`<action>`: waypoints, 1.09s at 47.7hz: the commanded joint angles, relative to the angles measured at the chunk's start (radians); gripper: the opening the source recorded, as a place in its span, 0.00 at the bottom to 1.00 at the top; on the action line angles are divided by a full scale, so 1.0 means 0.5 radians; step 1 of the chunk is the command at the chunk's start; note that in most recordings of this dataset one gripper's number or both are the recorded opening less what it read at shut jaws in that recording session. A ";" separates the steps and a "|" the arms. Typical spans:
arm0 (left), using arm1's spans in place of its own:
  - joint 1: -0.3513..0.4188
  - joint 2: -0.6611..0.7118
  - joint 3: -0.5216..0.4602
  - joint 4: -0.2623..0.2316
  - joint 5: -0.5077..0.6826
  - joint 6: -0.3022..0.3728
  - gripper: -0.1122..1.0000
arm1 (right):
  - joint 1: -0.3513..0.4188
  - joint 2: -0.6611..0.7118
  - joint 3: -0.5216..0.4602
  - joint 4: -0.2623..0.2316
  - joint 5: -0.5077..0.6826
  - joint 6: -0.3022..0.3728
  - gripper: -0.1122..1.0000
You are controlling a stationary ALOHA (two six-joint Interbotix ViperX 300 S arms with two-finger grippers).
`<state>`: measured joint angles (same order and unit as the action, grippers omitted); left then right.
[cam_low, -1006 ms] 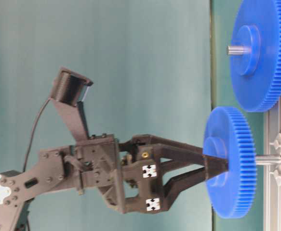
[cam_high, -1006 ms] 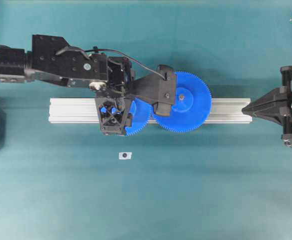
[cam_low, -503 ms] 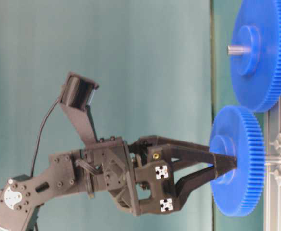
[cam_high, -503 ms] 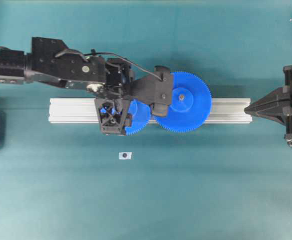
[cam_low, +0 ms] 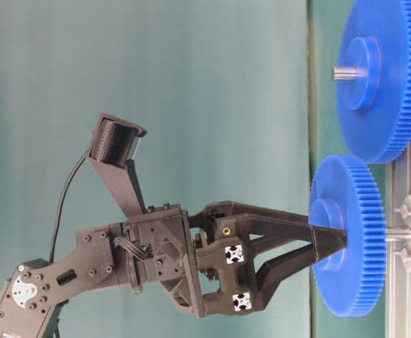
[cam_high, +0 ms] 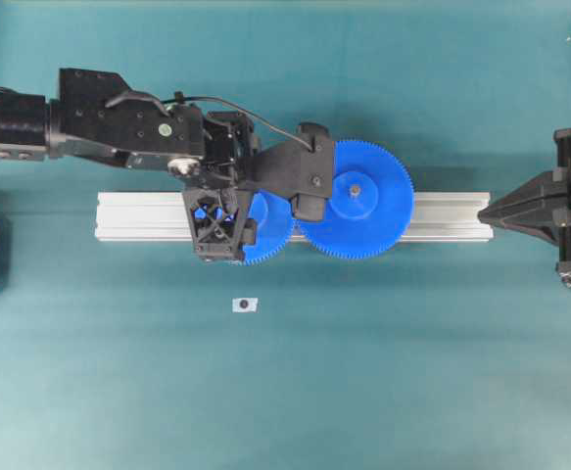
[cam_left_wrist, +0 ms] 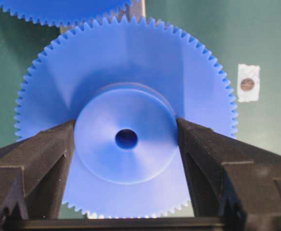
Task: Insert the small gear onto the shaft.
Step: 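Align the held gear's hole over the empty shaft beside the large gear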
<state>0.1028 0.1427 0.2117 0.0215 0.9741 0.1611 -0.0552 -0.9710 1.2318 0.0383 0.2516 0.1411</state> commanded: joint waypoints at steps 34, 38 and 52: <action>0.015 -0.040 -0.015 0.009 0.015 0.003 0.72 | -0.003 0.006 -0.025 0.003 -0.009 0.018 0.12; 0.009 -0.034 -0.012 0.009 0.015 0.003 0.72 | -0.003 0.006 -0.025 0.003 -0.009 0.018 0.12; -0.012 -0.034 -0.012 0.009 0.018 0.003 0.72 | -0.003 0.006 -0.025 0.003 -0.009 0.018 0.12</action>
<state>0.0982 0.1427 0.2102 0.0215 0.9771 0.1611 -0.0552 -0.9725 1.2318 0.0383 0.2516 0.1411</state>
